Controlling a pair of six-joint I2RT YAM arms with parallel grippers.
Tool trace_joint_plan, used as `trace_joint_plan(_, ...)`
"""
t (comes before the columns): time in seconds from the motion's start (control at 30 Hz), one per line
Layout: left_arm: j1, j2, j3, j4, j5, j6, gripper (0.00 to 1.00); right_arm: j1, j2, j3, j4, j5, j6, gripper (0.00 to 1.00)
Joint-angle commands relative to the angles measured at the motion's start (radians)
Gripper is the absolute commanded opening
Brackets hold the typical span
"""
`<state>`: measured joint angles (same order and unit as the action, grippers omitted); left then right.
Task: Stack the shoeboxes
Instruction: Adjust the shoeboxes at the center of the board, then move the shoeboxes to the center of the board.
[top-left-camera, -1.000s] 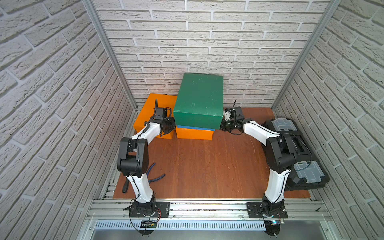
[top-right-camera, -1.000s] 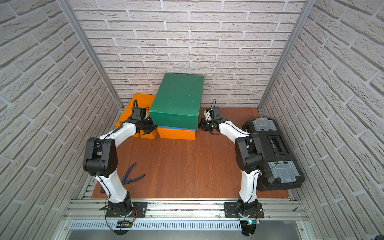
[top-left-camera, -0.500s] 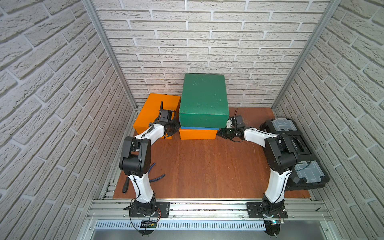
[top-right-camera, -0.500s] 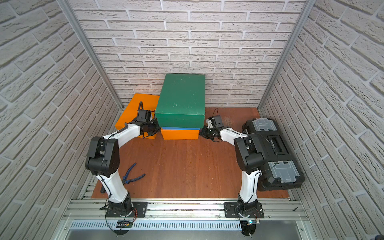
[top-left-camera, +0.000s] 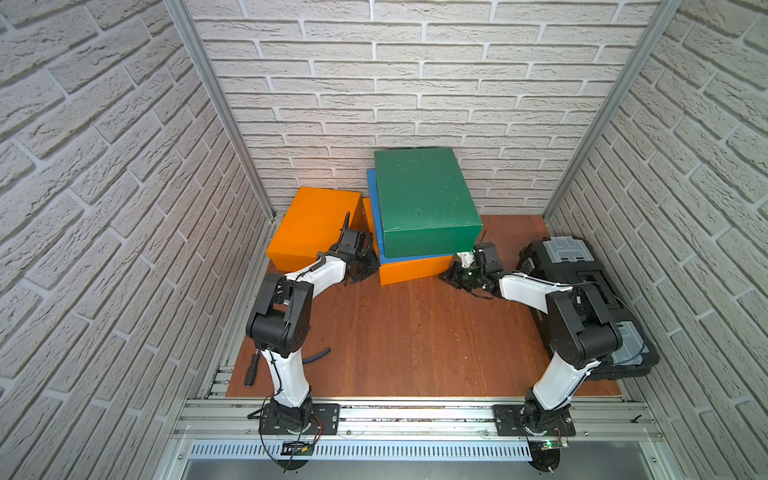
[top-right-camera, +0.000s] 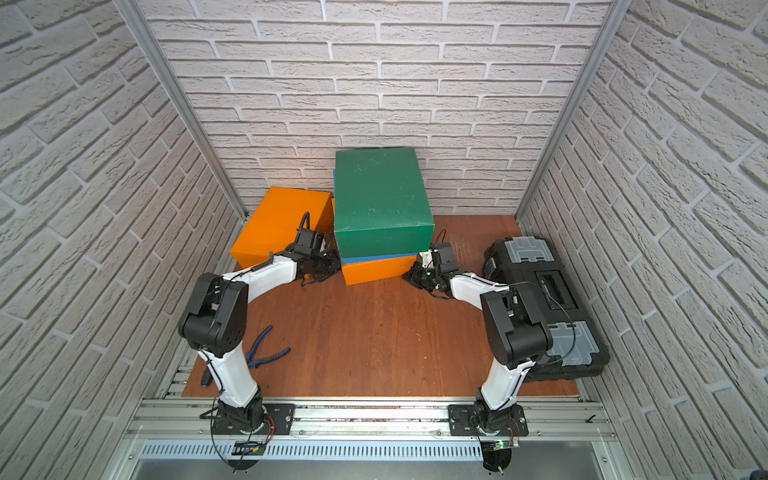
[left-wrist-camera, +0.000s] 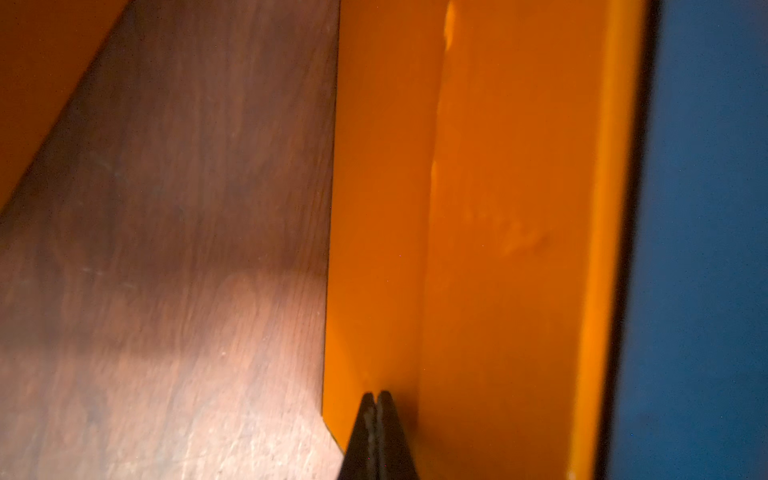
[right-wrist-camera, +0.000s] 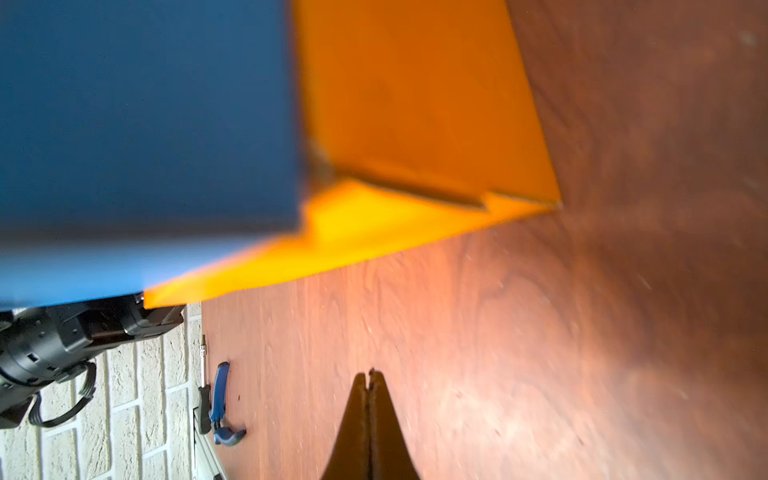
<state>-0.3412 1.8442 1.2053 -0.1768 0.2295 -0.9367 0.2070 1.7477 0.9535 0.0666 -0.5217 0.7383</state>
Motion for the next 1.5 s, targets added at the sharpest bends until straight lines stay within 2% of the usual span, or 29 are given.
trace_joint_plan(0.0,-0.001,-0.047,-0.023,0.026,-0.021,0.005,0.00,-0.059,-0.065,-0.056,0.045,-0.007,0.018,0.05)
trace_joint_plan(0.13,0.012,-0.069,-0.029,0.013,-0.030,0.016,0.00,-0.142,-0.087,-0.054,0.005,-0.004,-0.010,0.05)
trace_joint_plan(0.23,0.028,-0.075,-0.028,0.009,-0.028,0.019,0.00,-0.171,-0.058,0.003,-0.025,-0.007,-0.037,0.05)
trace_joint_plan(0.63,0.089,0.009,0.049,0.006,-0.002,0.017,0.00,-0.175,0.184,0.292,-0.017,-0.058,-0.062,0.05)
trace_joint_plan(0.83,0.086,0.094,0.111,0.031,0.030,-0.012,0.00,-0.151,0.251,0.333,0.026,-0.097,-0.047,0.05)
trace_joint_plan(1.1,0.073,0.135,0.134,0.058,0.054,-0.031,0.00,-0.076,0.278,0.249,0.156,-0.107,0.038,0.05)
trace_joint_plan(1.47,-0.008,0.092,0.048,0.100,0.048,-0.055,0.00,-0.059,0.114,0.076,0.220,-0.081,0.064,0.05)
